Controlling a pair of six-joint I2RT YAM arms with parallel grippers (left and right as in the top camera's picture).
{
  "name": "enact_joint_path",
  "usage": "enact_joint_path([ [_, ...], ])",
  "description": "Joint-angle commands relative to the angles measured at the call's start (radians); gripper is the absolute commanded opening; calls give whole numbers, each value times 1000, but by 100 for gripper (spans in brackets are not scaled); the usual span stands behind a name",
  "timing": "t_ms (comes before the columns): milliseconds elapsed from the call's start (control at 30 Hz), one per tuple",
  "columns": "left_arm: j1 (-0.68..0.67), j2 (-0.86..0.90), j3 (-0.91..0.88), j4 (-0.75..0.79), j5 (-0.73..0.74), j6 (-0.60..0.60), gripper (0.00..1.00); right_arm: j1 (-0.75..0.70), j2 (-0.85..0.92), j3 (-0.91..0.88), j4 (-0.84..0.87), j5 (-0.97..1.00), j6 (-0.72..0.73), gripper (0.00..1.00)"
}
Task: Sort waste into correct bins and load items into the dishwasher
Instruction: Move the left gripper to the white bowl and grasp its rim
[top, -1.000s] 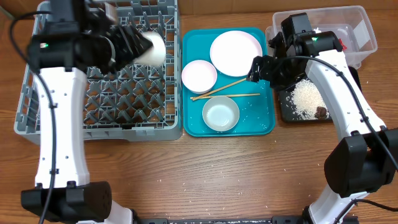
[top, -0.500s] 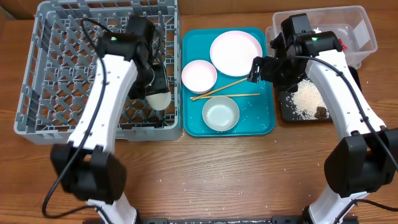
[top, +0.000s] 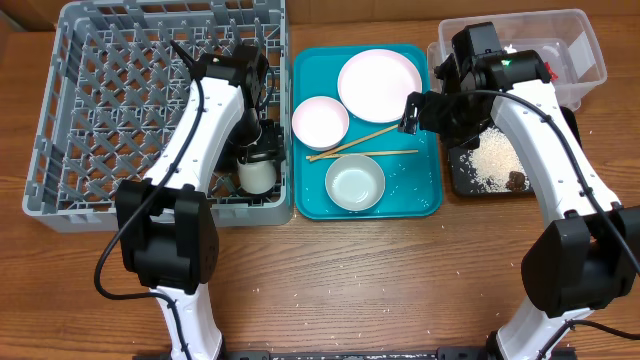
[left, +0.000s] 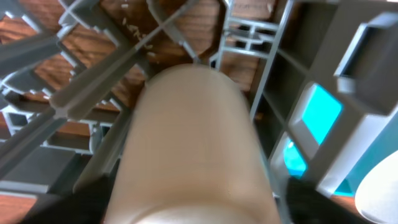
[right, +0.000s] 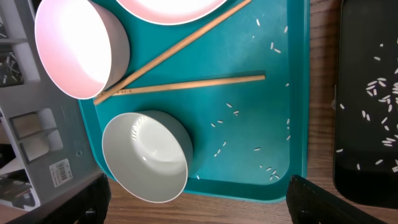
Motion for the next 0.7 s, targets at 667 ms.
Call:
enact_joint_path([
  [667, -57, 3, 544, -194, 132, 119, 85, -24, -34, 18, -4, -32, 27, 91],
])
